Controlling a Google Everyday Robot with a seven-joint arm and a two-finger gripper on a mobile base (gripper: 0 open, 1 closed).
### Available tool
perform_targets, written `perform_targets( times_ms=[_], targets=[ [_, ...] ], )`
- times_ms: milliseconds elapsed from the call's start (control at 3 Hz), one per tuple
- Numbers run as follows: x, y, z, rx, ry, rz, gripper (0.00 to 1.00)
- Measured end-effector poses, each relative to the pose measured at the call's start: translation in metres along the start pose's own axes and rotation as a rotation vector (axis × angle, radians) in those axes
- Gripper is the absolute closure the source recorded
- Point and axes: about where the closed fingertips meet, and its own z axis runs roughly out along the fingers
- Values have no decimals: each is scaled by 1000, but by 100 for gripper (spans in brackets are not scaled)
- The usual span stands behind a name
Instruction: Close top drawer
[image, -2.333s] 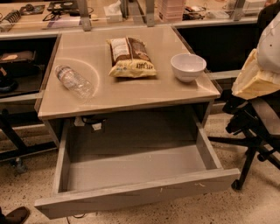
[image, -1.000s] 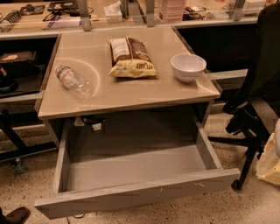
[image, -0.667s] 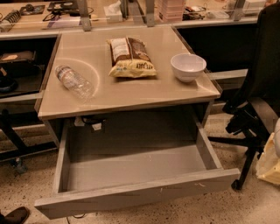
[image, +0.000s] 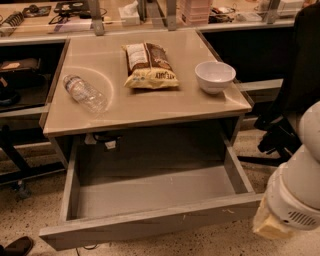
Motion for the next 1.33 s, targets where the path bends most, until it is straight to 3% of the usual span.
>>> perform_targets(
  times_ms=[333,667,1333],
  targets=[
    [-18,-7,44,-47,-41,8,100],
    [-35,-17,73,-63,-70,6,100],
    [-54,-41,110,-56,-90,0,100]
  ],
)
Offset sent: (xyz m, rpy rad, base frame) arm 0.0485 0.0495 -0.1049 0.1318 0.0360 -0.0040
